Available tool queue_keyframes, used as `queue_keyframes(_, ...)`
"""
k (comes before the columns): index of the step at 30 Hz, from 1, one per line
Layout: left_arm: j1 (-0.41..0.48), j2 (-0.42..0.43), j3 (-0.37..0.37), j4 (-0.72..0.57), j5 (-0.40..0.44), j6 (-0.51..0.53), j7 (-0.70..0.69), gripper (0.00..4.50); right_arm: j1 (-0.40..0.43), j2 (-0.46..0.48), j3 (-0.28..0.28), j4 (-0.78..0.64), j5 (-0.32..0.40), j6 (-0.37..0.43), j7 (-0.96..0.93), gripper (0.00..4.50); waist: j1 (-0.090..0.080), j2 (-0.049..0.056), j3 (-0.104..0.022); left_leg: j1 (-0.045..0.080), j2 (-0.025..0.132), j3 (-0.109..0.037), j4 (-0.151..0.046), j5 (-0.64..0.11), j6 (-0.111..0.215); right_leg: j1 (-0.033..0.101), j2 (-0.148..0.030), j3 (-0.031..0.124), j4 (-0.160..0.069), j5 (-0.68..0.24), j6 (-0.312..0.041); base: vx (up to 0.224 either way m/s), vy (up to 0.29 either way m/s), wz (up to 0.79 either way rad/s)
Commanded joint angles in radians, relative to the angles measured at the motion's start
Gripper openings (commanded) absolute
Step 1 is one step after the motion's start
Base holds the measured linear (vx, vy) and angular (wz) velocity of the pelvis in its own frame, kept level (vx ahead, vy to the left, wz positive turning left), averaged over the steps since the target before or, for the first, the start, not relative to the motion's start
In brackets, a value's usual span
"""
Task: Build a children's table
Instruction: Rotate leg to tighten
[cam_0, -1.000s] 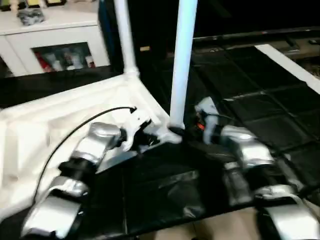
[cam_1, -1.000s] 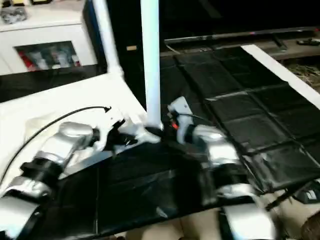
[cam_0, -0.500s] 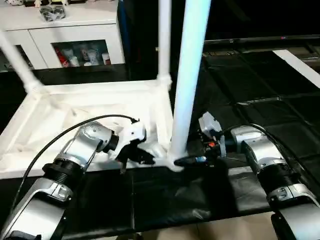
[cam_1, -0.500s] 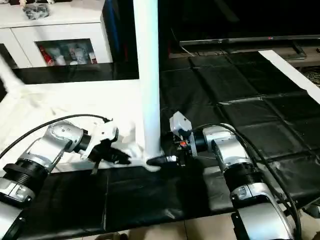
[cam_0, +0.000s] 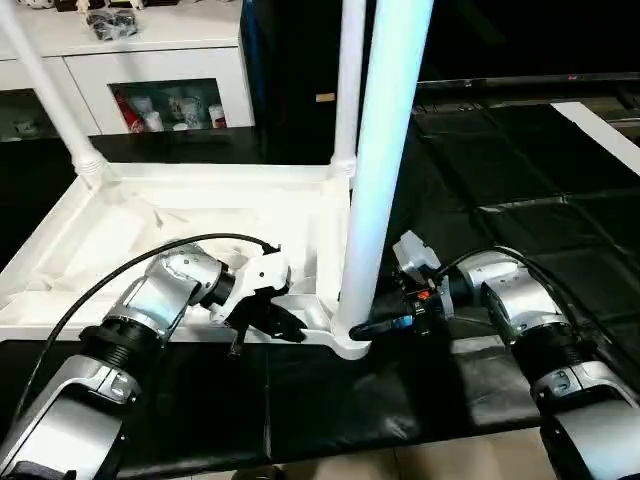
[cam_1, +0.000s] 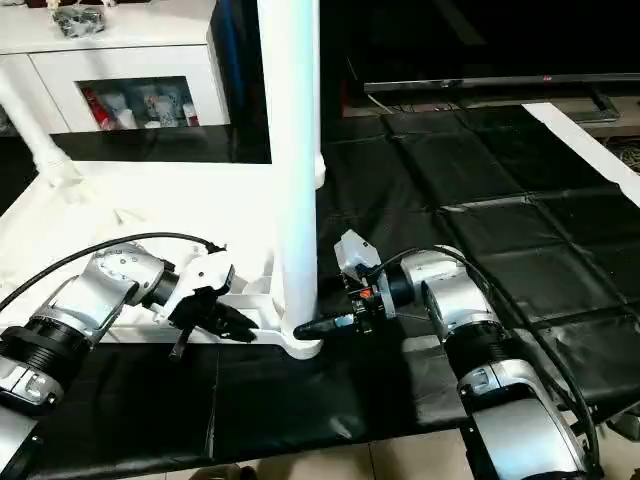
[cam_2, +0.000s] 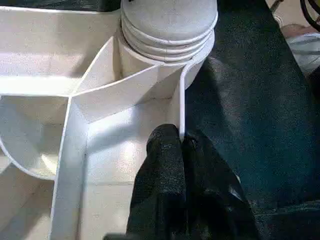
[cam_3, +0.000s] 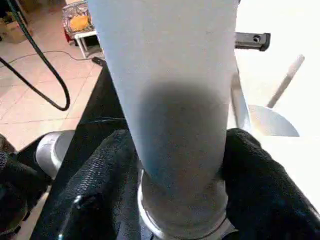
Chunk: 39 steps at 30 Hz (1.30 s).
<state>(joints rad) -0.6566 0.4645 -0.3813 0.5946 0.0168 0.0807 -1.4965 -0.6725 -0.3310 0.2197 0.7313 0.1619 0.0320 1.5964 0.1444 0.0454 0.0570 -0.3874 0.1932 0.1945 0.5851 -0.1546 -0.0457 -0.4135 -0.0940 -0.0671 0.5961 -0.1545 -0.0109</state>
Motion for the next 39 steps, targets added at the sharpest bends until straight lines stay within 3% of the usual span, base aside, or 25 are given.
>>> queue_keyframes(1, 0.000, 0.001, -0.024, -0.030, 0.003, -0.018, -0.032, 0.00, -0.019, -0.006, 0.020, 0.007, 0.013, -0.004, 0.018, 2.31, -0.009, -0.013, -0.074, 0.028, 0.042, -0.017, -0.071, -0.301, 0.029, 0.042, -0.057, 0.038, -0.067, -0.339, -0.218, 0.000, 0.000, 0.00)
queue_keyframes(9, 0.005, 0.004, -0.022, -0.030, 0.002, -0.008, -0.028, 0.00, -0.001, -0.008, 0.037, -0.019, 0.037, 0.024, 0.018, 1.98, -0.009, -0.012, -0.075, 0.029, 0.041, -0.017, -0.070, -0.305, 0.027, 0.042, -0.056, 0.038, -0.068, -0.348, -0.213, 0.000, 0.000, 0.00)
queue_keyframes(11, 0.006, -0.008, -0.013, -0.025, 0.005, 0.028, 0.008, 0.00, 0.013, 0.010, 0.012, -0.035, 0.042, 0.079, 0.015, 1.97, -0.009, -0.011, -0.075, 0.029, 0.041, -0.017, -0.070, -0.303, 0.028, 0.042, -0.054, 0.038, -0.068, -0.344, -0.214, 0.000, 0.000, 0.00)
queue_keyframes(15, -0.004, -0.047, 0.024, -0.017, -0.020, 0.119, 0.075, 0.00, 0.015, 0.042, -0.013, -0.021, 0.016, 0.099, -0.106, 1.96, -0.011, -0.012, -0.071, 0.028, 0.040, -0.018, -0.072, -0.313, 0.013, 0.043, -0.056, 0.037, -0.069, -0.378, -0.209, 0.000, 0.000, 0.00)
queue_keyframes(18, -0.037, -0.121, 0.090, 0.009, -0.053, 0.242, 0.225, 0.00, -0.008, 0.126, -0.062, 0.047, -0.015, 0.116, -0.426, 1.96, -0.026, -0.014, -0.067, 0.030, 0.035, -0.021, -0.074, -0.342, -0.010, 0.041, -0.059, 0.035, -0.079, -0.464, -0.178, 0.000, 0.000, 0.00)
queue_keyframes(19, -0.039, -0.127, 0.096, 0.011, -0.055, 0.250, 0.237, 0.00, -0.010, 0.132, -0.065, 0.050, -0.014, 0.117, -0.444, 1.96, -0.036, -0.012, -0.066, 0.034, 0.032, -0.025, -0.074, -0.362, -0.022, 0.038, -0.060, 0.032, -0.083, -0.500, -0.169, 0.000, 0.000, 0.00)
queue_keyframes(22, -0.078, -0.194, 0.153, 0.040, -0.068, 0.322, 0.384, 0.00, -0.036, 0.220, -0.102, 0.087, -0.024, 0.157, -0.669, 1.96, -0.069, -0.014, -0.065, 0.019, 0.027, -0.034, -0.079, -0.377, -0.028, 0.050, -0.057, 0.024, -0.083, -0.520, -0.145, 0.000, 0.000, 0.00)
queue_keyframes(27, -0.100, -0.250, 0.199, 0.052, -0.047, 0.354, 0.549, 0.00, -0.078, 0.320, -0.142, 0.135, -0.033, 0.193, -0.888, 1.96, -0.104, -0.016, -0.068, 0.014, 0.018, -0.037, -0.072, -0.370, -0.011, 0.048, -0.055, 0.023, -0.090, -0.487, -0.153, 0.000, 0.000, 0.00)
queue_keyframes(29, -0.103, -0.272, 0.221, 0.040, -0.050, 0.383, 0.598, 0.00, -0.081, 0.354, -0.143, 0.132, -0.045, 0.172, -0.914, 1.96, -0.102, -0.015, -0.067, 0.021, 0.018, -0.033, -0.069, -0.365, 0.005, 0.041, -0.054, 0.026, -0.095, -0.477, -0.157, 0.000, 0.000, 0.00)
queue_keyframes(30, -0.103, -0.275, 0.223, 0.035, -0.046, 0.388, 0.610, 0.00, -0.080, 0.365, -0.142, 0.130, -0.048, 0.161, -0.925, 1.96, -0.101, -0.021, -0.068, 0.021, 0.018, -0.030, -0.067, -0.356, 0.012, 0.040, -0.053, 0.027, -0.095, -0.464, -0.162, 0.000, 0.000, 0.00)
queue_keyframes(34, -0.085, -0.265, 0.211, 0.004, -0.035, 0.394, 0.596, 0.00, -0.067, 0.368, -0.121, 0.112, -0.062, 0.130, -0.910, 1.96, -0.095, -0.018, -0.072, 0.017, 0.023, -0.030, -0.069, -0.306, 0.029, 0.046, -0.051, 0.029, -0.081, -0.357, -0.193, 0.000, 0.000, 0.00)
queue_keyframes(35, -0.079, -0.260, 0.208, -0.005, -0.033, 0.395, 0.595, 0.00, -0.063, 0.368, -0.122, 0.107, -0.065, 0.132, -0.907, 2.52, -0.095, -0.016, -0.072, 0.016, 0.023, -0.029, -0.070, -0.302, 0.031, 0.047, -0.051, 0.029, -0.080, -0.346, -0.198, 0.000, 0.000, 0.00)
queue_keyframes(39, -0.043, -0.231, 0.190, -0.035, -0.034, 0.359, 0.545, 0.00, -0.046, 0.338, -0.139, 0.080, -0.036, 0.140, -0.842, 2.72, -0.095, -0.015, -0.074, 0.013, 0.023, -0.028, -0.067, -0.275, 0.046, 0.054, -0.052, 0.029, -0.074, -0.292, -0.215, 0.000, 0.000, 0.00)
